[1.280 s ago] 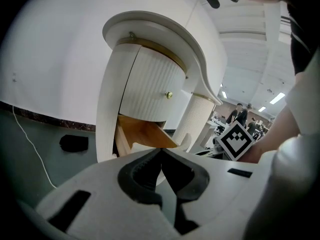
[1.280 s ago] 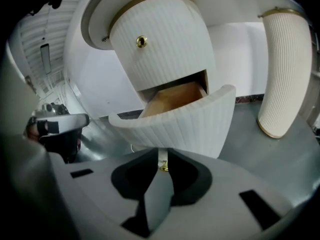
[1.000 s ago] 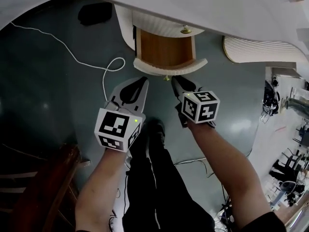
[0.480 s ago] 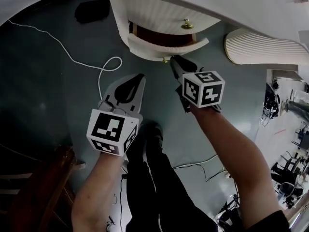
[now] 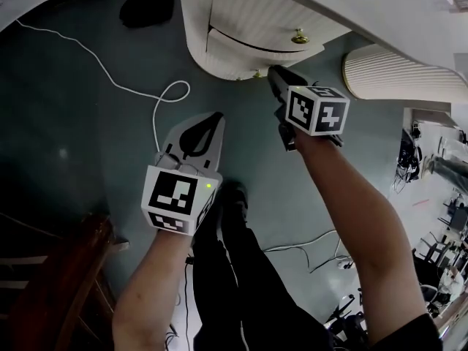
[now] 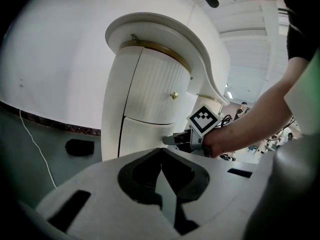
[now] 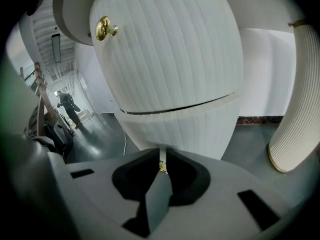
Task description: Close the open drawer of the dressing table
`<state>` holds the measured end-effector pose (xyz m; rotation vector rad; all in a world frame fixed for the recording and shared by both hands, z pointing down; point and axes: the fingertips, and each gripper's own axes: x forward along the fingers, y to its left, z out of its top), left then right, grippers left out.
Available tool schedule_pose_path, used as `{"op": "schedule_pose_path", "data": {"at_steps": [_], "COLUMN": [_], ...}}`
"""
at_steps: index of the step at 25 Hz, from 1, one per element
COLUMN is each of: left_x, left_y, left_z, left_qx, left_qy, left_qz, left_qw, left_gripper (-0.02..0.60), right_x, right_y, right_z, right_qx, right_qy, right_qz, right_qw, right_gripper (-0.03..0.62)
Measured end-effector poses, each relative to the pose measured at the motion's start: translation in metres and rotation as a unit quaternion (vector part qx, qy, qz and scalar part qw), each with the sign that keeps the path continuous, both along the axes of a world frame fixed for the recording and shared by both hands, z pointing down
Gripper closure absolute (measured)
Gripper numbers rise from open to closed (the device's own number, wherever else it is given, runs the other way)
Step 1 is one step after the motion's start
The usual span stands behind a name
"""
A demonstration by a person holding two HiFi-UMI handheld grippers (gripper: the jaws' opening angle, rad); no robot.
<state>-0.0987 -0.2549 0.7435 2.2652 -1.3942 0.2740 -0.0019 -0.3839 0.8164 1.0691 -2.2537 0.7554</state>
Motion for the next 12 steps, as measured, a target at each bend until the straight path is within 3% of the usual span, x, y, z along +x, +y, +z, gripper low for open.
{"op": "schedule_pose_path", "data": {"at_steps": [12], "left_x": [-0.018], "left_y": [0.002], "left_z": [-0.012], "left_qx": [-0.016], "left_qy": [0.006], "left_qz": [-0.003], "left_qw": [0.9998], "left_gripper": [0.572], "right_x": [-0.002], "right_y": [-0.015], "right_z": [0.004], "right_qx": [-0.005], "right_qy": [0.013], "right_qz": [0.024], "right_qw": [1.000], "right_gripper": [0.574]}}
